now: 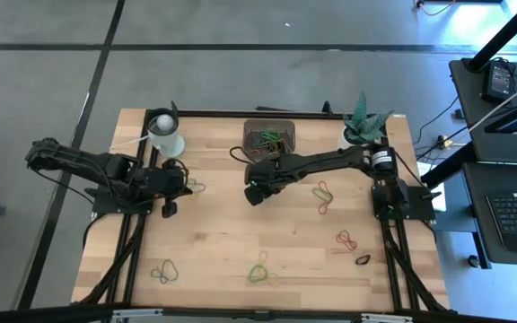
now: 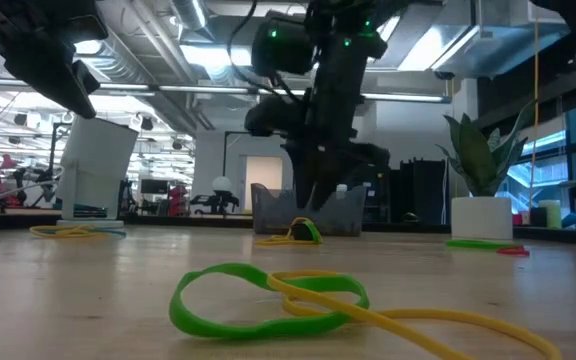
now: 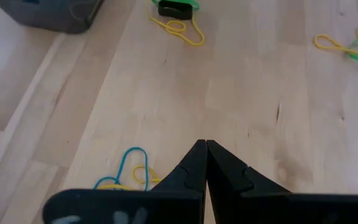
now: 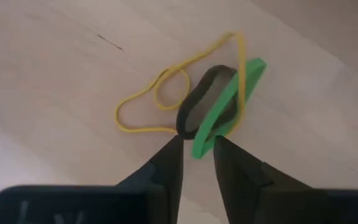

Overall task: Pick and place rubber bands into bin
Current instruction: Put the green rubber band into the bin, then put the blue rubber band into the bin

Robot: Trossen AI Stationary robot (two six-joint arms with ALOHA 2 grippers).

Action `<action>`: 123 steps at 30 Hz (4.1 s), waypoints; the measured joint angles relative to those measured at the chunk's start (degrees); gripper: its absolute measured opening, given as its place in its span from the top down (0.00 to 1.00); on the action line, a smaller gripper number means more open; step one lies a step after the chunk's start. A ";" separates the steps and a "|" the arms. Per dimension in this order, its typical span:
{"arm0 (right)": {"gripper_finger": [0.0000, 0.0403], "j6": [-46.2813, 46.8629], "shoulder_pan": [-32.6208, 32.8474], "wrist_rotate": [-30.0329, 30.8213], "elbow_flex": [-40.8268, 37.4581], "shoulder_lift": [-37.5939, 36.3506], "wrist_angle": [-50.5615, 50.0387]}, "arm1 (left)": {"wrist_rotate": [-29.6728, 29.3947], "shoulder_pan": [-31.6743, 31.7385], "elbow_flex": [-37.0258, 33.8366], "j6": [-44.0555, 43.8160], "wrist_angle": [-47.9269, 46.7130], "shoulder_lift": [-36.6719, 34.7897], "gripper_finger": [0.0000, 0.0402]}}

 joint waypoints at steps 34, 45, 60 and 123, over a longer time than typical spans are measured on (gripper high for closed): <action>0.97 -0.77 1.62 -1.95 4.77 4.57 -1.23 | 2.43 0.00 0.00 0.41 0.11 0.05 0.99; 0.99 -10.63 2.34 -1.30 22.81 4.54 -17.51 | 2.43 0.00 0.00 0.42 0.11 0.05 0.99; 0.99 -28.93 -9.99 1.62 30.19 4.50 -23.20 | 0.92 0.02 0.00 -0.05 0.08 0.07 0.99; 0.74 -31.54 -22.81 -6.14 -0.60 -13.18 1.42 | -2.01 9.09 0.00 -0.11 0.06 0.07 0.99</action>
